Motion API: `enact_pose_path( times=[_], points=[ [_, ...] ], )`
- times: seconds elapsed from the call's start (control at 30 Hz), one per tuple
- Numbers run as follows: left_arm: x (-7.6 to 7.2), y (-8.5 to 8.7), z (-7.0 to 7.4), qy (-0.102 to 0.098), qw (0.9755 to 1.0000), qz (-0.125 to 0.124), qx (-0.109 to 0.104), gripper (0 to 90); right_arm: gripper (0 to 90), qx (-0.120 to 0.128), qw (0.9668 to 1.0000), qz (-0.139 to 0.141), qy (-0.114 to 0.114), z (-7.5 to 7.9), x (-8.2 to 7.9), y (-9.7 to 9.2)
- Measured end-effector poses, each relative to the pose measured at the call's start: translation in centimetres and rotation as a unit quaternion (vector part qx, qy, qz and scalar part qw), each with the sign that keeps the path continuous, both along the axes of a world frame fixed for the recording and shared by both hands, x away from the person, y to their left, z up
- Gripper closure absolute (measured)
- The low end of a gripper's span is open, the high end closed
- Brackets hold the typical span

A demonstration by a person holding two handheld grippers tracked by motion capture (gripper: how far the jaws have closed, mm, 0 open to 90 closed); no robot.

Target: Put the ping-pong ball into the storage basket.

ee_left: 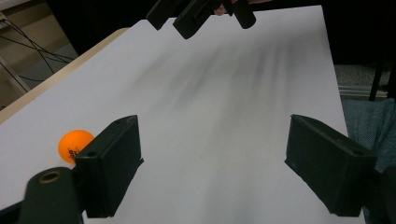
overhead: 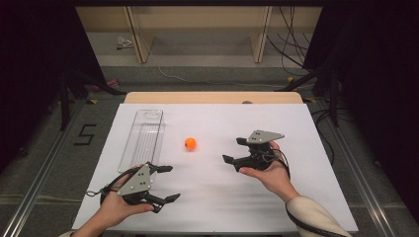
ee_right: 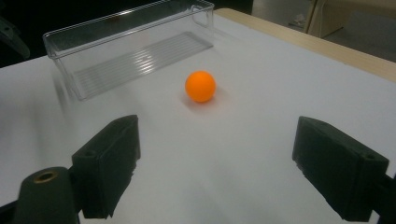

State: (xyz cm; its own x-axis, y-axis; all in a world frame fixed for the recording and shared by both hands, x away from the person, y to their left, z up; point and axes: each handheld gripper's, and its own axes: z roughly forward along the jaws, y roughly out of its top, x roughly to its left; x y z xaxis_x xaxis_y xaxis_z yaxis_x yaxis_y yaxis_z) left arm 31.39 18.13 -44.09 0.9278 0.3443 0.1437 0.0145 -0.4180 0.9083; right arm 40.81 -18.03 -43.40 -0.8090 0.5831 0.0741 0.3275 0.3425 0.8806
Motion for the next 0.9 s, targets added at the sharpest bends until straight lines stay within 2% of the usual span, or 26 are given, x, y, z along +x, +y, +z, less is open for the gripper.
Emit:
enact_pose_path(
  times=[0.9],
  points=[
    [0.0,0.0,0.0,-0.001,1.0000,-0.001,-0.001,17.7,16.1,-0.006,0.9999,0.008,0.007,-0.7,1.7,2.3]
  ],
)
